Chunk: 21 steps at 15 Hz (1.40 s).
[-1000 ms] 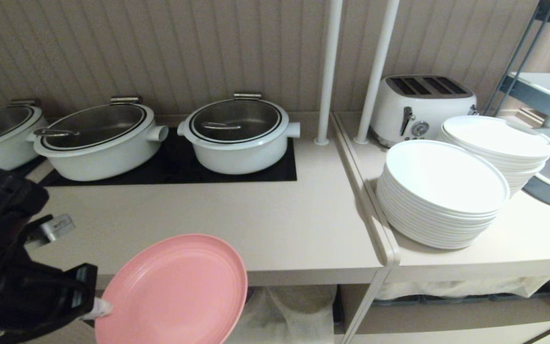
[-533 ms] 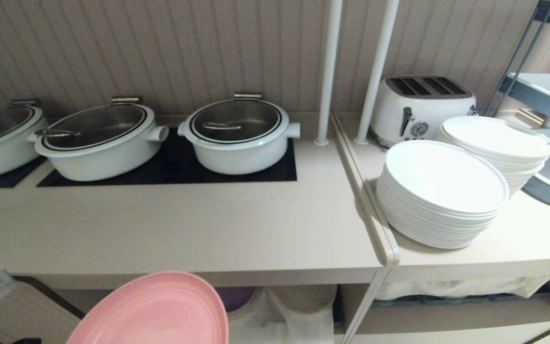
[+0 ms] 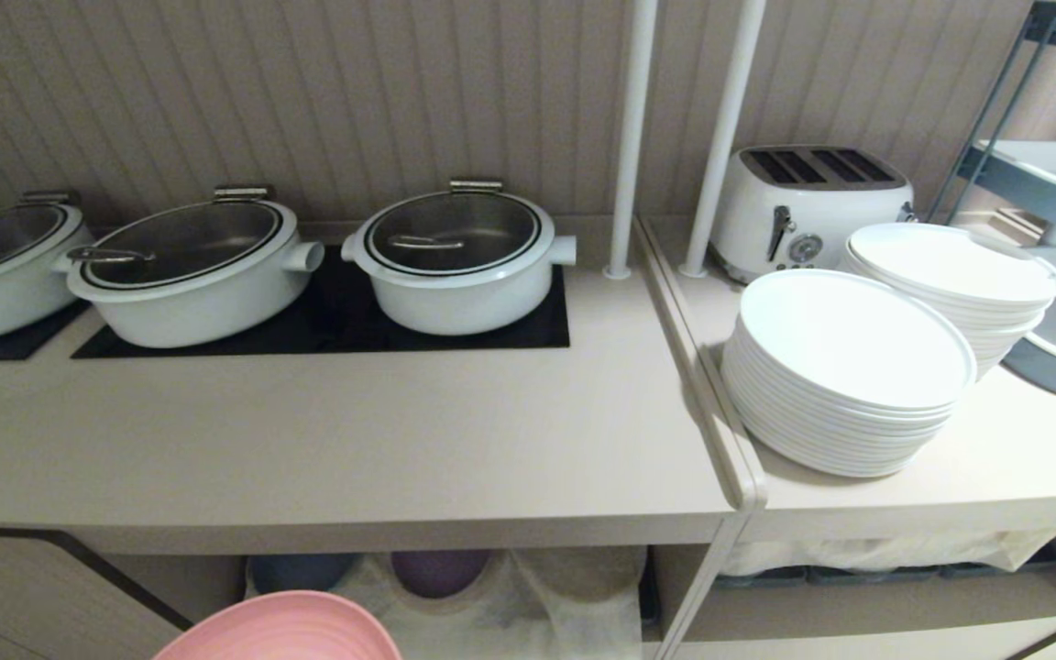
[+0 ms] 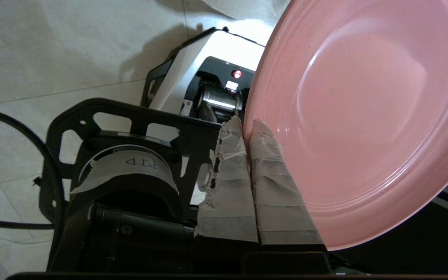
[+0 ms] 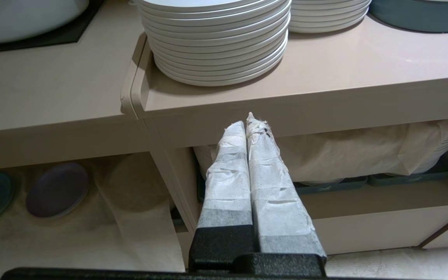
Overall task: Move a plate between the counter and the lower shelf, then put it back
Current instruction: Put the plate in the cupboard
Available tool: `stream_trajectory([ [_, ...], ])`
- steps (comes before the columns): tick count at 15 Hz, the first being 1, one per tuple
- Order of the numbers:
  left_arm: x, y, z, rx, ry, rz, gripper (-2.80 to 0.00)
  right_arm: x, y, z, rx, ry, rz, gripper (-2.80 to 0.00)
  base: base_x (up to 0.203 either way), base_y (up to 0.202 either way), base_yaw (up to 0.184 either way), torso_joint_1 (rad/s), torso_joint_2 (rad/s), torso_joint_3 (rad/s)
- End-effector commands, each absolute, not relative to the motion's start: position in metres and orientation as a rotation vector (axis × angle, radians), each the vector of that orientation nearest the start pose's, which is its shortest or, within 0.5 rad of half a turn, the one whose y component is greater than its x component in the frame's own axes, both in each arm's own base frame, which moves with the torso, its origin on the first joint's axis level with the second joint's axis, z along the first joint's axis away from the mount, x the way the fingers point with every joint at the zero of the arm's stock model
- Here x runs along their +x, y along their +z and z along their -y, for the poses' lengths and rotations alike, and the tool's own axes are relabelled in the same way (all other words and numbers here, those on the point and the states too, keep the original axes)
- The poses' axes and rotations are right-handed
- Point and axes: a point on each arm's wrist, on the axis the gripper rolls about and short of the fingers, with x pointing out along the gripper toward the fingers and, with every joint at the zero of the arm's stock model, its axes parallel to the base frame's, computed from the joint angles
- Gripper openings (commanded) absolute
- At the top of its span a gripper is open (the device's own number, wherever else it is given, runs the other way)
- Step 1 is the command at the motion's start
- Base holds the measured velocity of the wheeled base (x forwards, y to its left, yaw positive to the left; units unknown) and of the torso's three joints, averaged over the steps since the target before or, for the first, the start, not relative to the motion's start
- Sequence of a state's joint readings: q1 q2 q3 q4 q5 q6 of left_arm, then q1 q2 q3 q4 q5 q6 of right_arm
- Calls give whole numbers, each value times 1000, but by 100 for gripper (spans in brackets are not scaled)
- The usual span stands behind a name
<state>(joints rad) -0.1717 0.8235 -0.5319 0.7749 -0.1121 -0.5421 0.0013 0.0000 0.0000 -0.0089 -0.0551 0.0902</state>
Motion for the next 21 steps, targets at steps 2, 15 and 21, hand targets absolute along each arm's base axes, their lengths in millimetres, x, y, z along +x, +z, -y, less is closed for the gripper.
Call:
stream_trajectory([
  [2,34,152,9,-459,33,-1116,-280,-23,76,1,91,-53,12,-280,0,0,0,0,0,0],
  [15,57,154,13,-454,25,-1105,-280,-23,76,1,91,-53,12,-280,0,0,0,0,0,0],
  [21,57,154,13,-453,28,-1104,-280,-23,76,1,91,-53,12,-280,0,0,0,0,0,0],
])
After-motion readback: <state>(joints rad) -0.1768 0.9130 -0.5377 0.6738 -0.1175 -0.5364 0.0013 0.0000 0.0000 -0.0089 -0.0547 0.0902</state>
